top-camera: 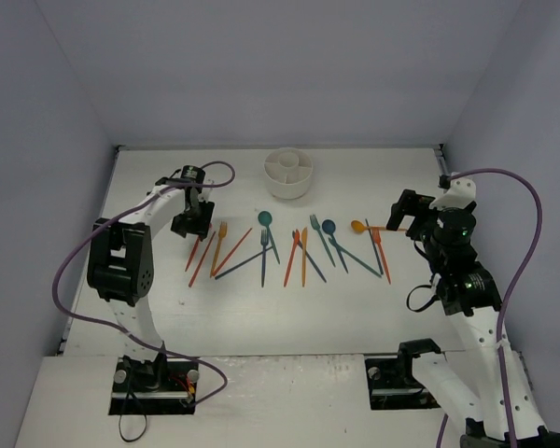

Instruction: Sort the eating utensils into containers

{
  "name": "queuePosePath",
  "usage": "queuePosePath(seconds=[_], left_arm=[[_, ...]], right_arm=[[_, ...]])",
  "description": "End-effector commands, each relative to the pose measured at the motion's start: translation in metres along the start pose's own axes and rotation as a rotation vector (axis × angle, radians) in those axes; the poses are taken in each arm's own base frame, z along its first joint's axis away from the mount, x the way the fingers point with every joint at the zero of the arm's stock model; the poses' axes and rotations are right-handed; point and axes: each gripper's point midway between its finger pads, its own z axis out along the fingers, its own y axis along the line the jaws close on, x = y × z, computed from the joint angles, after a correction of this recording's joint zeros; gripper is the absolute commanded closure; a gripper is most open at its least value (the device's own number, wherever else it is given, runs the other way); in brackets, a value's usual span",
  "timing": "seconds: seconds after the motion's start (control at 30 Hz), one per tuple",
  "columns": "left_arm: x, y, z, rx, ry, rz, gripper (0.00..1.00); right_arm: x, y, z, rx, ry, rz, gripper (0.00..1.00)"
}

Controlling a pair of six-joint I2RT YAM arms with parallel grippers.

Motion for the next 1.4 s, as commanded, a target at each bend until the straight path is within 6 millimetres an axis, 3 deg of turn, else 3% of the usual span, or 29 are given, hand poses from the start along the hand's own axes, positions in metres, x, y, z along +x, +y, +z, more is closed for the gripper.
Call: queuePosePath(seconds=[0.0,0.17,0.53,0.63,0.7,0.8,0.9,1.07,1.13,1.17,1.23,1.37], left_arm=[[-0.029,0.004,-0.006,-0.004,-0.08,0.006,0.57],[-0.03,-0.003,0.012,0.026,-0.052,0.001,0.67],[-0.037,-0.005,0.034,0.031,-0.042,-0.005,0.77],[-0.036,-0.007,0.041,0.035,-0.028,-0.004,0.93],[-0.036,-0.006,0.042,0.031,-0.027,-0.006,1.0],[-0.042,-0.004,0.032,0.019,-0.065,-0.011,1.0],[-0.059,-0.002,0.005,0.019,-0.145,-0.033,1.0],[-0.116,-0.011,-0.082,0.099,-0.436,-0.132,1.0],[-0.14,-0.021,-0.124,0.175,-0.585,-0.177,1.0],[-0.149,-0.025,-0.132,0.2,-0.628,-0.201,1.0],[-0.17,-0.035,-0.171,0.263,-0.77,-0.244,1.0],[-0.213,-0.066,-0.229,0.413,-1.028,-0.316,1.0]], right_arm=[[-0.01,0.002,-0.002,-0.011,-0.04,-0.002,0.0],[-0.01,0.002,-0.004,-0.012,-0.038,0.002,0.0],[-0.006,0.003,-0.007,-0.023,-0.023,0.004,0.0],[-0.004,0.004,-0.008,-0.029,-0.02,0.009,0.0],[-0.003,0.004,-0.009,-0.03,-0.02,0.011,0.0],[-0.002,0.004,-0.01,-0.032,-0.019,0.009,0.0],[-0.004,0.004,-0.012,-0.031,-0.025,0.013,0.0],[-0.002,0.006,-0.012,-0.038,-0.021,0.031,0.0],[-0.002,0.006,-0.011,-0.041,-0.018,0.031,0.0],[-0.002,0.007,-0.012,-0.043,-0.019,0.031,0.0],[-0.002,0.007,-0.012,-0.044,-0.02,0.029,0.0],[-0.005,0.011,-0.014,-0.057,-0.028,0.024,0.0]])
